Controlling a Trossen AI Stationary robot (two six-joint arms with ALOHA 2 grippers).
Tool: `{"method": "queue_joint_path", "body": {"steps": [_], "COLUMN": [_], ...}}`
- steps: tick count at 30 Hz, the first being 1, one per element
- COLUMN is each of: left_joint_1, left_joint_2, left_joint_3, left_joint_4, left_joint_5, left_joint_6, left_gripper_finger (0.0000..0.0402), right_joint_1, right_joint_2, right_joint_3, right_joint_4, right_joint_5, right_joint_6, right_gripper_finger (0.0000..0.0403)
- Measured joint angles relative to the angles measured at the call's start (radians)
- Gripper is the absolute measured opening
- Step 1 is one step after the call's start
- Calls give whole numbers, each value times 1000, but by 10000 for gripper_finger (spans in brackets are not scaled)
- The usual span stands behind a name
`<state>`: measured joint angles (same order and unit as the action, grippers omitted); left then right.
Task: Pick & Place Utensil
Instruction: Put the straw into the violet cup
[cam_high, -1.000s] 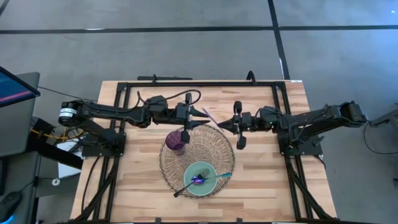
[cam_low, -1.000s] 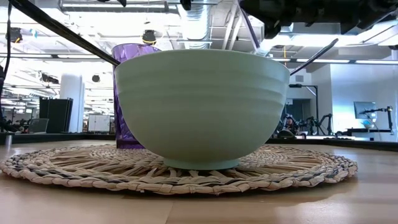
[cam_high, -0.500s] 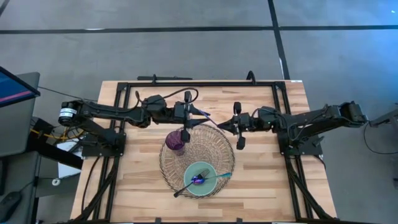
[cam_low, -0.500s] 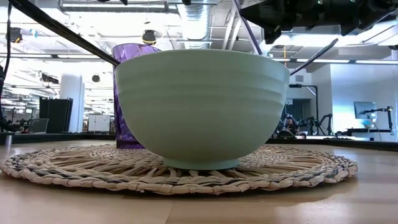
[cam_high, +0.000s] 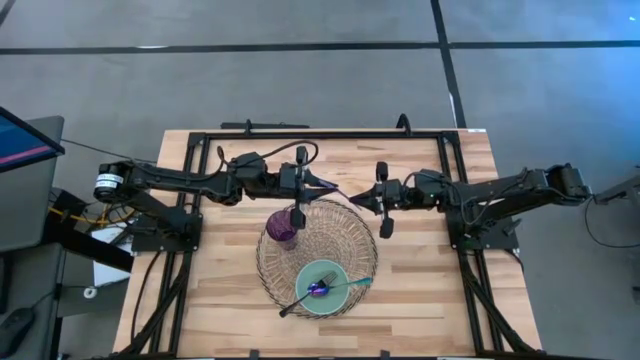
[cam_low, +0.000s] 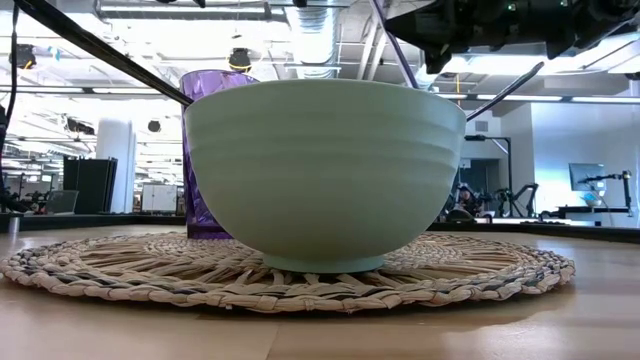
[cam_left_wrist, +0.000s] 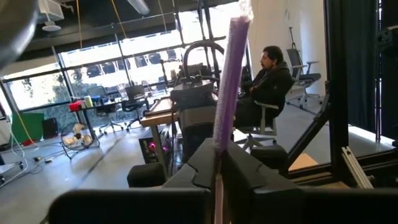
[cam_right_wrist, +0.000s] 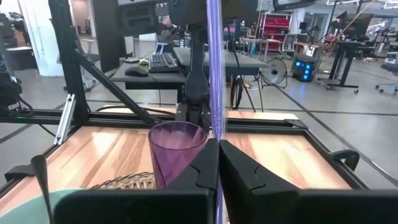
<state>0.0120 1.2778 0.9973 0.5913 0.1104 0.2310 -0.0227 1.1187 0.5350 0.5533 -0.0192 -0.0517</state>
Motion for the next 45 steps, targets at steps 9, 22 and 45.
{"method": "queue_joint_path", "body": {"steps": [9,22,45], "left_joint_1": [0,-192,-645], "left_joint_2": [0,-177,-527], "left_joint_3": [0,-1,-114], "left_joint_4": [-114,-355,-856], "left_joint_5": [0,-153,-911], "left_joint_6": [-23,4,-206], "left_gripper_finger": [14,10,18], "right_joint_1": [1,0,0], "right_joint_2": [0,0,0], "right_joint_3": [0,0,0], "right_joint_4": [0,0,6], "right_joint_5": [-10,-7,-7], "right_joint_6": [0,-10,-7], "right_gripper_finger": [83,180,179]}}
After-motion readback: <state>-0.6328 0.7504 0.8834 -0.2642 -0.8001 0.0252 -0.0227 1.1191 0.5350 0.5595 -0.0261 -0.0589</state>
